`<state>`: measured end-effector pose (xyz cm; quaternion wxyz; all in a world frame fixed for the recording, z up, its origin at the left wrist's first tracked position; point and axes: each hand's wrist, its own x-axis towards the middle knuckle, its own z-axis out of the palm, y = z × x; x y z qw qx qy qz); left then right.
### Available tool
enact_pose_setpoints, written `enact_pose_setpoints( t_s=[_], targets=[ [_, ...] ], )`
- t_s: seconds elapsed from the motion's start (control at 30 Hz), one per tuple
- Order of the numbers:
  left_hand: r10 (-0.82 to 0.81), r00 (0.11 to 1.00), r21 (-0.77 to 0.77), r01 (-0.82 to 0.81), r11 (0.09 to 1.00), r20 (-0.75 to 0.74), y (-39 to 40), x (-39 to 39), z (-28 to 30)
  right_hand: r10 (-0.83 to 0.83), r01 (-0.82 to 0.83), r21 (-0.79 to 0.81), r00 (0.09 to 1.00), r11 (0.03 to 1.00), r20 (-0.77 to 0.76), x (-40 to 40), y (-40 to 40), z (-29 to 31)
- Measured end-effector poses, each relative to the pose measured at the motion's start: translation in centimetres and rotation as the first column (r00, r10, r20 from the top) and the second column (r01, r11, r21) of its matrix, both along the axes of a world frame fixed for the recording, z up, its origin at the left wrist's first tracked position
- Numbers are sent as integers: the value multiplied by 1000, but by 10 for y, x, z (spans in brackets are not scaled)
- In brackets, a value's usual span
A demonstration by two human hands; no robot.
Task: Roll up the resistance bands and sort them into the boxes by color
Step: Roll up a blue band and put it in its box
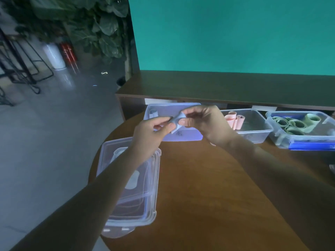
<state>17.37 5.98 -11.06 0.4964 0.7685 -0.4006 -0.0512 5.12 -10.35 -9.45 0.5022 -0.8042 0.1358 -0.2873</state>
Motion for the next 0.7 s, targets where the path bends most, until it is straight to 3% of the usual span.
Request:
enact_pose_setpoints(
  t_s=[0.17, 0.27, 0.4, 0.7],
  targets=[
    [143, 981, -37, -139, 990, 131, -5, 47, 1, -125, 116, -135, 990, 984, -65, 48, -15, 1],
    [170, 963, 51, -184, 982, 210, -11, 71, -5, -205, 161, -265, 968, 951, -146, 73, -27, -1],
    [141, 976, 178, -170, 969, 164, -19, 89, -16, -269, 162, -381, 931, 910, -246, 103, -39, -10],
    [133, 973, 134, -160, 978, 189, -26, 103, -35, -287, 73, -477, 873, 876, -393, 156, -50, -31]
  ],
)
